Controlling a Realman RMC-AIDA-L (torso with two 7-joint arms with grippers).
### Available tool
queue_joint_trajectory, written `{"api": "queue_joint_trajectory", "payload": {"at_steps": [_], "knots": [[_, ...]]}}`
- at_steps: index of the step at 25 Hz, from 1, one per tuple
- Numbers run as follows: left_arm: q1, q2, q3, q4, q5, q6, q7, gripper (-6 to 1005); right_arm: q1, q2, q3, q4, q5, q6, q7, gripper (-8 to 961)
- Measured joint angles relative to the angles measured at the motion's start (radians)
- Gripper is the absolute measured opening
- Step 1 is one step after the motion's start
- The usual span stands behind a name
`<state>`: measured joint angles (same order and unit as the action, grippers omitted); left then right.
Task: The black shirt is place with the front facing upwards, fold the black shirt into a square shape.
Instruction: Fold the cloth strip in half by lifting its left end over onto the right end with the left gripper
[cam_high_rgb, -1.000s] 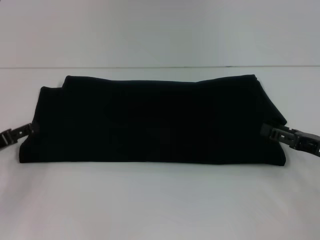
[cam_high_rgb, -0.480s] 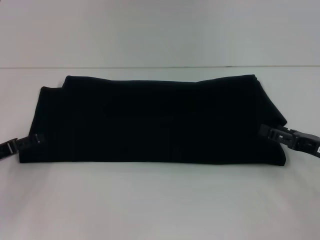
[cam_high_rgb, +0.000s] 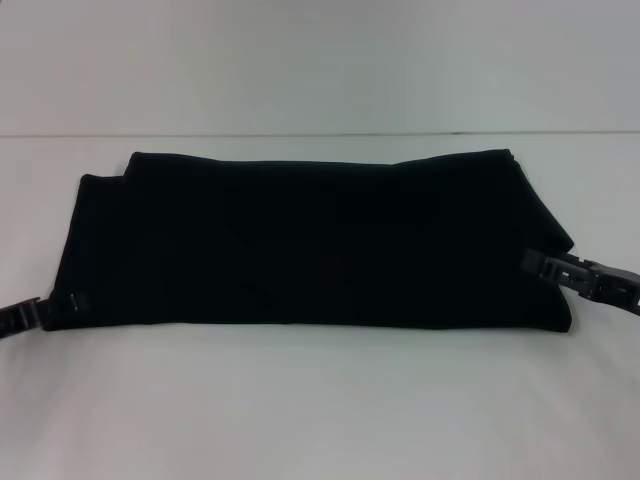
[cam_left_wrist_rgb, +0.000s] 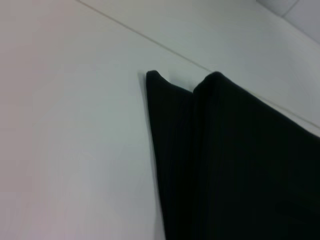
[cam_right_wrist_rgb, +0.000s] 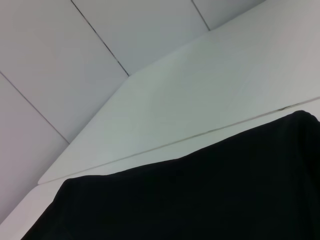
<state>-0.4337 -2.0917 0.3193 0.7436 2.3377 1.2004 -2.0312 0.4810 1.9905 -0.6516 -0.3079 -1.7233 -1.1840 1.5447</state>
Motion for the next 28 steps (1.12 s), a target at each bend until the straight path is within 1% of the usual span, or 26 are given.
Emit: {"api": "queue_joint_trajectory", "payload": {"at_steps": [5,6,8,10,13,17,20,24,28], "knots": [[0.0,-0.002,0.003,-0.001,0.012,-0.002,-0.001,621,-0.001,-0.001,0.001,0.0,0.001,-0.002,0.001,887],[0.0,-0.002,0.003,-0.001,0.012,-0.001,-0.001,590,-0.001,-0.003,0.001,0.0,0.001,-0.004,0.005,887],[0.001,-0.002,0.002,-0.001,0.012,0.003,0.0,528,-0.003,-0.011,-0.003,-0.011,-0.002,-0.005,0.05,887],[0.001,-0.002,0.002,0.0,0.012,0.007,0.002,467,-0.005,-0.021,-0.008,-0.042,-0.033,-0.005,0.146,886],[0.001,-0.002,0.002,0.001,0.012,0.015,0.003,374,-0.005,-0.041,-0.009,-0.131,-0.137,-0.016,0.344,886],[0.001,0.0,0.001,0.002,0.012,0.022,0.003,237,0.018,-0.049,-0.008,-0.262,-0.319,-0.046,0.593,884],[-0.001,0.001,0.0,0.003,0.011,0.023,0.003,136,0.052,-0.058,-0.003,-0.29,-0.436,-0.059,0.715,877],[-0.008,0.004,0.0,0.009,0.007,0.029,0.0,3,0.114,-0.071,-0.006,-0.297,-0.552,-0.099,0.81,867],[-0.009,0.005,0.0,0.019,-0.01,0.038,-0.001,6,0.161,-0.069,-0.004,-0.298,-0.662,-0.104,0.861,858]]}}
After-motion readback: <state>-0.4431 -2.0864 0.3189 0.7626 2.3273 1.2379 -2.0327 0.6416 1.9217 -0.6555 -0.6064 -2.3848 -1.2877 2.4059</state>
